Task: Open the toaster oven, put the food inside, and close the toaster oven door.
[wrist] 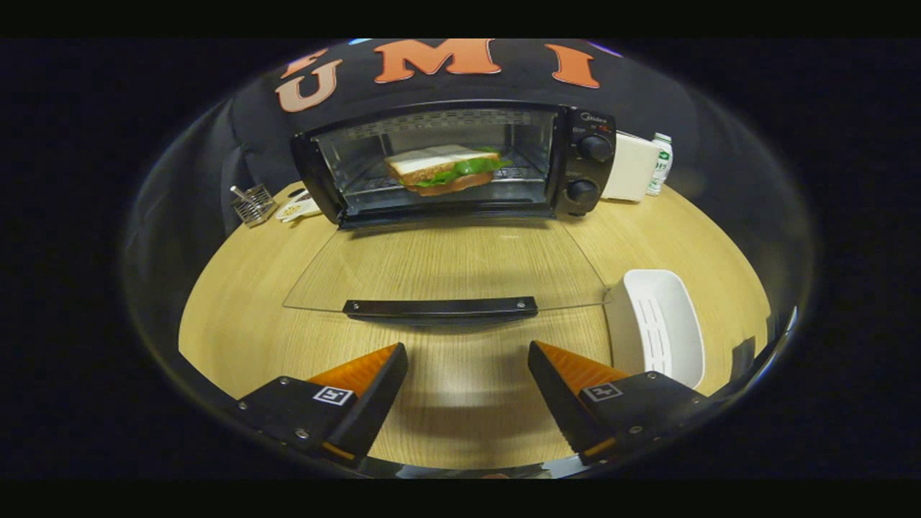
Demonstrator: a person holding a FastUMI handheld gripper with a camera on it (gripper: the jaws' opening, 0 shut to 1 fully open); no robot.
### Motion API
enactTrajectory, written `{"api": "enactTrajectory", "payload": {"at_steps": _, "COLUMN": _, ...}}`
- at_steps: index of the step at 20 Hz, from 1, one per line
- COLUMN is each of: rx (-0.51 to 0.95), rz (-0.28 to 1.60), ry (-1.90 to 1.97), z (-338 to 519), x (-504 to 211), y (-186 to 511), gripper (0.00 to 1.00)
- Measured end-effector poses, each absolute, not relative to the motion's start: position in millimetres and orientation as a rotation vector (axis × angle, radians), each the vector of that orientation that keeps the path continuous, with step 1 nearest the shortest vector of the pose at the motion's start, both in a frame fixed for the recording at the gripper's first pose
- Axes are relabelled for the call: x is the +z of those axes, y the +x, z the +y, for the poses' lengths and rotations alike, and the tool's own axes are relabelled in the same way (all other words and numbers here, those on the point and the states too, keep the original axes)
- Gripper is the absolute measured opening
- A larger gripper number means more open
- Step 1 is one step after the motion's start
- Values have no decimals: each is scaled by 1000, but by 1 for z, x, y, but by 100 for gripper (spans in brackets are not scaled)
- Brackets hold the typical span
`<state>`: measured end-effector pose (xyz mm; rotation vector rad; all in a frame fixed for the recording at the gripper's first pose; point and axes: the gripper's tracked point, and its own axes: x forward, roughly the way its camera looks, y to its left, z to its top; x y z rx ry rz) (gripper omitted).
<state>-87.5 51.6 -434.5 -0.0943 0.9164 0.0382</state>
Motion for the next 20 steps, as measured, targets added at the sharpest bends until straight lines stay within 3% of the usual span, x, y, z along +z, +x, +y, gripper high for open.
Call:
{"api": "enactTrajectory", "payload": {"at_steps": 8, "rx": 47, "rz": 892, "ry": -168, "z": 64, "x": -446, "y": -69, "gripper": 100}}
{"api": "enactTrajectory", "payload": {"at_steps": 20, "rx": 64, "rz": 676, "ry": -89, "z": 84, "x": -342, "y": 12, "gripper": 100}}
